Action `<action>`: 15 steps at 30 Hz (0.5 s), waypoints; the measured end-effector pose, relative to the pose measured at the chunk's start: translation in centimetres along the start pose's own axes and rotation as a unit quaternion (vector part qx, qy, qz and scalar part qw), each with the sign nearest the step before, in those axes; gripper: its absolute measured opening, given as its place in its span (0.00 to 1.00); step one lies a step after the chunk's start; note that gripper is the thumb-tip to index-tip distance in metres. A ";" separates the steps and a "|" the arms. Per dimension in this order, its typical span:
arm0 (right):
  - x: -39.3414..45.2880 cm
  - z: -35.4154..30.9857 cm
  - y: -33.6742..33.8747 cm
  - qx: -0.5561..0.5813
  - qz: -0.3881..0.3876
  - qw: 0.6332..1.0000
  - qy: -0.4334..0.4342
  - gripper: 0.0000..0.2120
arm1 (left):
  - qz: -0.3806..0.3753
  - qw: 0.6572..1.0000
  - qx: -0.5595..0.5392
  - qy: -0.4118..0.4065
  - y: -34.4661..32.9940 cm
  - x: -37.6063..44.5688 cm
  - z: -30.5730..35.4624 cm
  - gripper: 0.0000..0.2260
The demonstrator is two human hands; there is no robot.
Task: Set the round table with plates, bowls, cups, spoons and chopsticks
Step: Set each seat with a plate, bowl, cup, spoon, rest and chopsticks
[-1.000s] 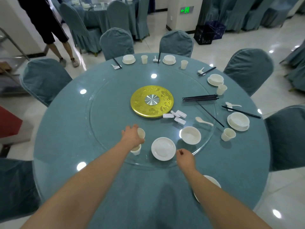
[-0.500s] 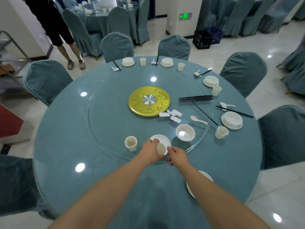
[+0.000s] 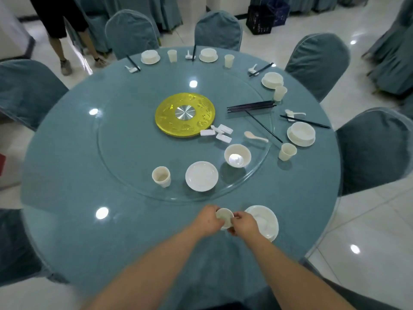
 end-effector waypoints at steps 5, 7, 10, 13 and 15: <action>0.0 2.2 -0.7 -0.054 -0.010 0.998 -0.010 0.09 | -0.025 0.999 -0.008 0.045 -2.6 0.4 -1.9 0.15; 0.1 2.5 -0.9 -0.076 -0.024 0.997 -0.011 0.11 | -0.024 0.998 -0.005 0.056 -3.0 0.5 -2.6 0.14; 0.2 2.5 -1.2 -0.079 -0.035 0.996 -0.020 0.15 | -0.022 0.997 -0.004 0.072 -3.2 0.8 -3.6 0.12; 0.3 2.6 -1.3 -0.081 -0.041 0.996 -0.021 0.15 | -0.024 0.997 0.003 0.076 -3.2 1.1 -4.1 0.08; 0.5 2.5 -1.1 -0.086 -0.041 0.995 -0.022 0.14 | -0.024 0.996 0.022 0.078 -2.7 1.3 -4.2 0.04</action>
Point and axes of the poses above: each hand's wrist, its own x-axis towards the middle knuckle, its own y-axis out of the back of the hand, z = x × y, the point moved 7 cm from there along x, towards the middle knuckle, and after that the axes turned 2 degrees about -z, right-handed, at the moved point
